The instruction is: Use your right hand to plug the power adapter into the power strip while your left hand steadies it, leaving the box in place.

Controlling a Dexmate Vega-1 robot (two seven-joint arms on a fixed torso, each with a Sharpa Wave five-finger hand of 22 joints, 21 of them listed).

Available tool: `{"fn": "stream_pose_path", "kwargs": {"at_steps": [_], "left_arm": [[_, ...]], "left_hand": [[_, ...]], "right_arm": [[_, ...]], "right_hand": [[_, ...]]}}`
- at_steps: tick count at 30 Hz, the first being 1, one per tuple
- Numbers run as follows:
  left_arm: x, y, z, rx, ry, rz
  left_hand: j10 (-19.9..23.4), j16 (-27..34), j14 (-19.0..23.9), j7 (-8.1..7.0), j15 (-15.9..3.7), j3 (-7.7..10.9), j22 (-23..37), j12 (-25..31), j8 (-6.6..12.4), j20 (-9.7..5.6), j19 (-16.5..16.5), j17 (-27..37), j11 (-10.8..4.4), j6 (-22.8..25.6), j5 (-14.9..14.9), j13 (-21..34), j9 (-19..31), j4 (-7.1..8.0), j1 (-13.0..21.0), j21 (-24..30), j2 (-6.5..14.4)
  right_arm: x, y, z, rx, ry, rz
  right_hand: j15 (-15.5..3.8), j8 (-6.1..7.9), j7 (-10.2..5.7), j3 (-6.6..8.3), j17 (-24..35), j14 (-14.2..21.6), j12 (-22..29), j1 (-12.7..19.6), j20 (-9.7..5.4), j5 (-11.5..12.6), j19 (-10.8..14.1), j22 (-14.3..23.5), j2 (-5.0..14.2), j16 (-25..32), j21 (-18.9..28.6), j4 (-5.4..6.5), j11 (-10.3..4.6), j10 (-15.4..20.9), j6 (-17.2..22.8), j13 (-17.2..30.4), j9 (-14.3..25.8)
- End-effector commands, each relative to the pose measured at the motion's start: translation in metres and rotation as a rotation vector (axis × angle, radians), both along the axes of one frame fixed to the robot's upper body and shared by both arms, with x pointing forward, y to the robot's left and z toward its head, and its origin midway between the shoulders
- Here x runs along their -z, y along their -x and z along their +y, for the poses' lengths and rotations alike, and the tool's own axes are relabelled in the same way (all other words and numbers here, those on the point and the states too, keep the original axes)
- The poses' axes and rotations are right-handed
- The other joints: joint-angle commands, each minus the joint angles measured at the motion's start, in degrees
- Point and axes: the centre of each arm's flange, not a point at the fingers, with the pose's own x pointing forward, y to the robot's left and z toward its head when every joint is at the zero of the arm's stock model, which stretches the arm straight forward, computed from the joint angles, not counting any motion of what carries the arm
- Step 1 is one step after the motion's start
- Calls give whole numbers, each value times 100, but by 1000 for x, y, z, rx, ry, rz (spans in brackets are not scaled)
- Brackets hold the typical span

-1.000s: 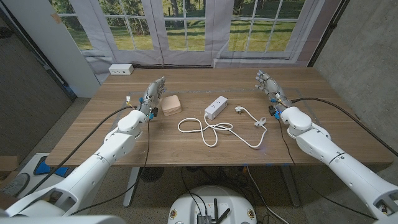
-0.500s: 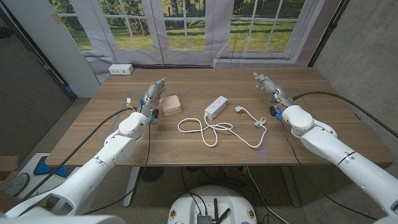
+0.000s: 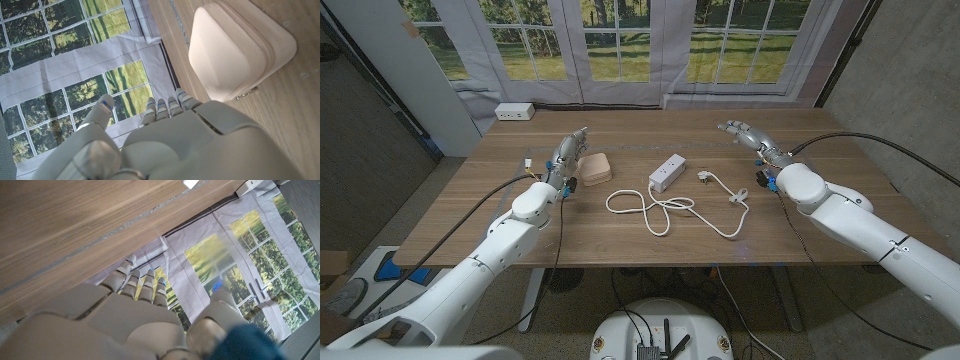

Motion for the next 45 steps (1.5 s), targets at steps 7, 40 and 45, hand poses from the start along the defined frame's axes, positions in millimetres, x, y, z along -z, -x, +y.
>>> {"fn": "stream_pose_path", "kwargs": {"at_steps": [7, 40, 45], "left_arm": [[1, 4, -3, -8, -9, 11], [10, 8, -5, -21, -19, 37], [11, 8, -5, -19, -26, 43]], "left_hand": [[52, 15, 9, -7, -7, 13, 22, 1, -4, 7, 57, 28, 17, 63, -3, 31, 22, -87, 110, 25, 95], [83, 4, 29, 15, 13, 18, 29, -25, -23, 5, 66, 30, 38, 80, -9, 33, 27, -160, 160, 14, 205], [93, 3, 30, 21, 12, 17, 29, -25, -23, 8, 67, 31, 43, 89, -10, 33, 27, -165, 164, 14, 216]], "right_arm": [[-12, 14, 18, 118, 236, 75], [-21, 8, 61, 270, 602, 296], [-20, 4, 69, 296, 632, 317]], "right_hand": [[145, 84, 156, 50, -22, -86, 2, 298, 247, -12, -118, 11, -98, -3, -35, -77, 101, -57, 51, 40, 30], [454, 7, 136, 156, -76, -399, 7, 794, 619, 54, -516, 6, -342, 12, -57, -48, 225, -328, -396, 132, 62], [471, 48, 144, 165, -85, -317, 84, 845, 640, 64, -521, 6, -379, 64, -37, -36, 228, -156, -335, 142, 64]]}}
